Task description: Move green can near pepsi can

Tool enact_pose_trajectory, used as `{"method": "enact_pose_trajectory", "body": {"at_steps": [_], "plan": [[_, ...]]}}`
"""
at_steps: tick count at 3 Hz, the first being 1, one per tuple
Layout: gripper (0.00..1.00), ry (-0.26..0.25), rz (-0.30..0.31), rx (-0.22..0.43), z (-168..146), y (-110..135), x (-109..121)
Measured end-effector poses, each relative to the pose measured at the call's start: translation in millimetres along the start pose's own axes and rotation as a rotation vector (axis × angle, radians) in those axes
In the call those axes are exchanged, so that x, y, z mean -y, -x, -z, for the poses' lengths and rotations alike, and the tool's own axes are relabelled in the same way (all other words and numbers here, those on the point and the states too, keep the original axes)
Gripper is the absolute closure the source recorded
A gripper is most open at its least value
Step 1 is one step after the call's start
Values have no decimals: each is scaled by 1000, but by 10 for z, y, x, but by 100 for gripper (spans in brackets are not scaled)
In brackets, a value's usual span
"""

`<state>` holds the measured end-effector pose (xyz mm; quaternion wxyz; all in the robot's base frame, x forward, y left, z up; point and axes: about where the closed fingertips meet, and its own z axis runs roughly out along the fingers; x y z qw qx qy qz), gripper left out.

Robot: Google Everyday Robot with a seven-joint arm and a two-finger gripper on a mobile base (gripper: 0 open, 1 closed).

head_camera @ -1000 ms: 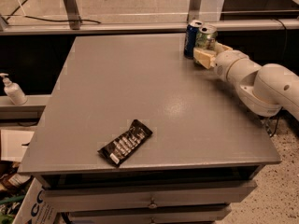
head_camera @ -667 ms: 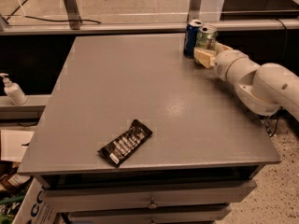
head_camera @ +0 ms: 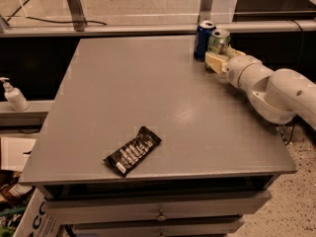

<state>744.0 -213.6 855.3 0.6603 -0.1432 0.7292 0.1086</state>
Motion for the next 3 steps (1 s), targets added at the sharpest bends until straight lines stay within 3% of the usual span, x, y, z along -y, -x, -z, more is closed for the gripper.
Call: {"method": "enact_pose_trajectory", "body": {"at_steps": [1,2,3], "plan": [[12,-1,2,-3,-4,-6,19],[0,6,5,1,-15,-5,21],[0,25,9,16,21,52,-18]]}}
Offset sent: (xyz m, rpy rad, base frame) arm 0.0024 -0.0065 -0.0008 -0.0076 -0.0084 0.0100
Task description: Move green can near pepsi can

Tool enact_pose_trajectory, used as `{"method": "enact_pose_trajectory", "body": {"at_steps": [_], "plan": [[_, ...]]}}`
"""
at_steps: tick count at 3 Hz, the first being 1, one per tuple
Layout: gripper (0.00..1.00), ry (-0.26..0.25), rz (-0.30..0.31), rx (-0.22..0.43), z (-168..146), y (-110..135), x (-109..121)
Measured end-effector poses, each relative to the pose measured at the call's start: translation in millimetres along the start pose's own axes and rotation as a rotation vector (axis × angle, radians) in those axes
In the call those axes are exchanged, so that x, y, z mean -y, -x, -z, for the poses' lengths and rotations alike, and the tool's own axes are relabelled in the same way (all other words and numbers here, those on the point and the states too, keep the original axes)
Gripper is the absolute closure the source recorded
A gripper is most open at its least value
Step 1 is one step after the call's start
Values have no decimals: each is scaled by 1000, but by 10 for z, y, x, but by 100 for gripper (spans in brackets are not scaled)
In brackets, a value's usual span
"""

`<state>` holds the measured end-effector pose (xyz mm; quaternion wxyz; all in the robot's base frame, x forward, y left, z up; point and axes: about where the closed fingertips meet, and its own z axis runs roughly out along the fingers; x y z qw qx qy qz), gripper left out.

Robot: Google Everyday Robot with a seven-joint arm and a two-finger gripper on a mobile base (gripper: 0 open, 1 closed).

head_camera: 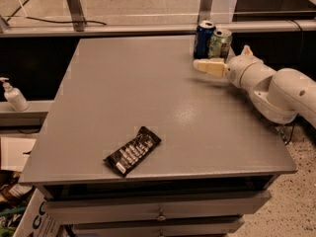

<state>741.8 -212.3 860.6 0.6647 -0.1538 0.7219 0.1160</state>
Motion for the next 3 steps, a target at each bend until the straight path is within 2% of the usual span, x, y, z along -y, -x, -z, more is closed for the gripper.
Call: {"method": "enact_pose_trajectory", "body": {"at_steps": [1,2,3], "plan": [[0,41,4,15,128,54,-114],[0,80,-5,16,717,-112,-229],[0,69,-7,16,784,-120,-175]]}}
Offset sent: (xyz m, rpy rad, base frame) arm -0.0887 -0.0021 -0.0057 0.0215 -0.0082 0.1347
